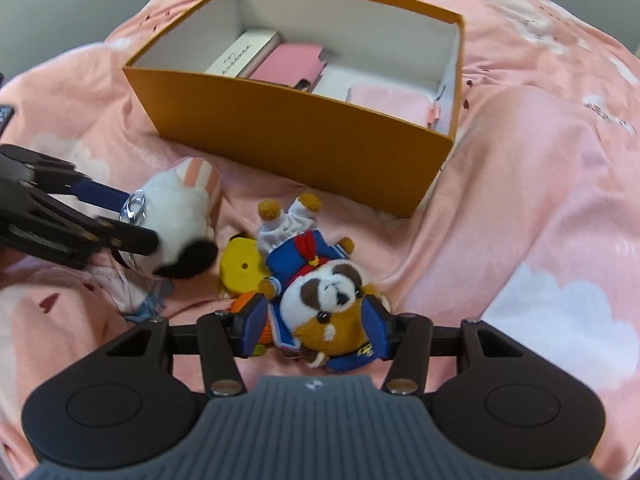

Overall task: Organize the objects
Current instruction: 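Close right gripper on dog plush while left gripper grasps white striped-hat plush, then carry both plush toys up and lower them into the orange box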

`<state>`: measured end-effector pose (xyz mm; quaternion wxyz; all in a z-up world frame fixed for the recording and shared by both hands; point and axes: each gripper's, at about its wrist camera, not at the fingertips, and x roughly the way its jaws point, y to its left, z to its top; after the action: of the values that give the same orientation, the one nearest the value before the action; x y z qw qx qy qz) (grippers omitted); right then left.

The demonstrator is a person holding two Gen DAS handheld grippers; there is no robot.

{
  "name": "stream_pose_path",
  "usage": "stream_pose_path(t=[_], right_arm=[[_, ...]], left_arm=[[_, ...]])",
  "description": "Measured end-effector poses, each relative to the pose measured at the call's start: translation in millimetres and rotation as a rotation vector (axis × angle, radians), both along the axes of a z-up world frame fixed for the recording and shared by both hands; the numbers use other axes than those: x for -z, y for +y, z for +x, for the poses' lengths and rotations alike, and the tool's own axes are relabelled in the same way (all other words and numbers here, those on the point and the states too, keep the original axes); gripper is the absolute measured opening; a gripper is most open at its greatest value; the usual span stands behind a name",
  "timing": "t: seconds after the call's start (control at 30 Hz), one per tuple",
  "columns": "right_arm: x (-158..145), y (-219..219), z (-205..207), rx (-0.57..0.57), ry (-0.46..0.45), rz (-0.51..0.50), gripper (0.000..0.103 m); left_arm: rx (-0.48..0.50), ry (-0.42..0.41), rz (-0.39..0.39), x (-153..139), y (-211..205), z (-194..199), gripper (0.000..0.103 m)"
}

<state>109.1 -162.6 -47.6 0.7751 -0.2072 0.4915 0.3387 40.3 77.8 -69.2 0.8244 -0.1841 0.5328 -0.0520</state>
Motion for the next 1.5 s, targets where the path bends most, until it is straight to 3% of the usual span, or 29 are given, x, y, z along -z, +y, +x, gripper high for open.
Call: stream_pose_path(t=[0.07,0.13,0.33,0.5,1.13,1.5], right_arm=[[0.2,2.6,8.2,-0.029,0.01,-0.017,0.055],[0.1,4.3,17.2,-0.052,0.03,-0.024,0.055],[16.0,10.6,47.8,-0.094,0.129,-0.059,0.055],[36.7,13.6,63.5,-0.091,0.252,-0.035,0.059],[60.8,20.3,59.3,-0.054,0.248,-0.049,0.069],[48.5,26.9,33.2,-0.039,0.149,-0.069,0.055]], left_arm=[[-0.056,0.009,-0.069,-1.8,13.7,-1.9,0.084],[-0.088,0.021,-0.089,1.7,21.8,1.8,0.084],[-0.087,0.096,-0.13,32.9,16.3,10.5,0.082],[-0.073,0.088,-0.146,42.7,8.6,15.6,0.081],[-0.054,0.067,-0.162,51.6,-7.8,26.1,0.072],[-0.052,0.038,-0.139,40.3,-10.2,22.4,0.069]])
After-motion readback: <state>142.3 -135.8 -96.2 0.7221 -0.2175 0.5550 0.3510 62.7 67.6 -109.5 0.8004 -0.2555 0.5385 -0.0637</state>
